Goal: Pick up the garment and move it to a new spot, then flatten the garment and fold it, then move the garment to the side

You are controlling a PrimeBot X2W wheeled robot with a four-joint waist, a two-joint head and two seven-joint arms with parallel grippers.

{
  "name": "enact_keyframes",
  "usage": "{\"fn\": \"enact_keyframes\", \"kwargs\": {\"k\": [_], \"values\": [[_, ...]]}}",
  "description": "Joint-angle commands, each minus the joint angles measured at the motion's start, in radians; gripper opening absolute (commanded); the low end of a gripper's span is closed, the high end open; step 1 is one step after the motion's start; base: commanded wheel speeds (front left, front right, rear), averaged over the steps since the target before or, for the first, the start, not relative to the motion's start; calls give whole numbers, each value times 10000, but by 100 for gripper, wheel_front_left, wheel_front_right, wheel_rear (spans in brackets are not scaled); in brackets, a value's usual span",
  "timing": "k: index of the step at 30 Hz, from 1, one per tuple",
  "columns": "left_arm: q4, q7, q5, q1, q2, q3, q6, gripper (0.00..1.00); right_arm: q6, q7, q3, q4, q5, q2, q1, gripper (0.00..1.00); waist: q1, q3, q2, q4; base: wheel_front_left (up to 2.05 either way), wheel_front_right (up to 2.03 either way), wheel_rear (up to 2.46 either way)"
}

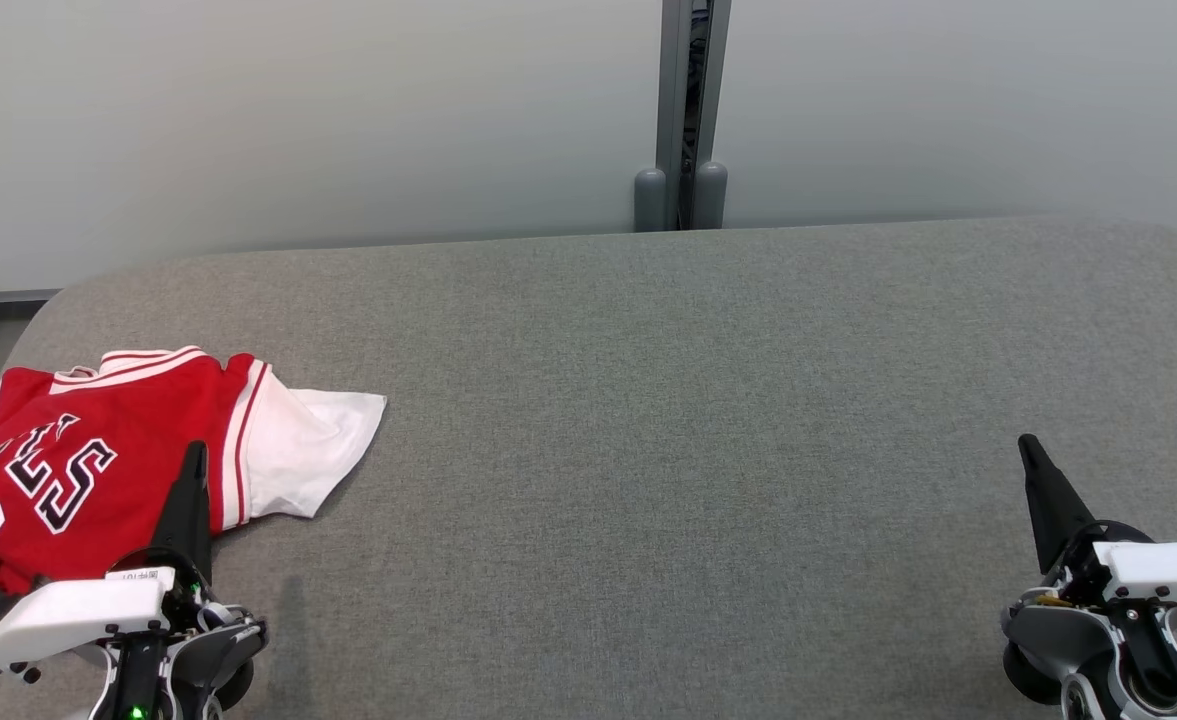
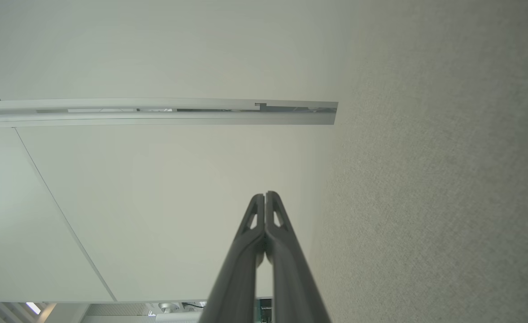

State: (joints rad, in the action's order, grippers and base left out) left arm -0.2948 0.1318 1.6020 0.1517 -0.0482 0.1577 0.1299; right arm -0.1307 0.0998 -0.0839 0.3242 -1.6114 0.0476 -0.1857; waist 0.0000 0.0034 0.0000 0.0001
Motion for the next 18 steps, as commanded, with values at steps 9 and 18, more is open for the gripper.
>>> {"fn": "enact_keyframes", "kwargs": {"k": [9,18], "values": [[22,21,-30,147,-45,22,37,0,0,7,8,-13,30,61,-84,0,0,0,0,0,0,0,0],[0,0,0,0,0,-4,0,100,0,-2,1,0,0,0,0,100,0,0,0,0,0,0,0]]}}
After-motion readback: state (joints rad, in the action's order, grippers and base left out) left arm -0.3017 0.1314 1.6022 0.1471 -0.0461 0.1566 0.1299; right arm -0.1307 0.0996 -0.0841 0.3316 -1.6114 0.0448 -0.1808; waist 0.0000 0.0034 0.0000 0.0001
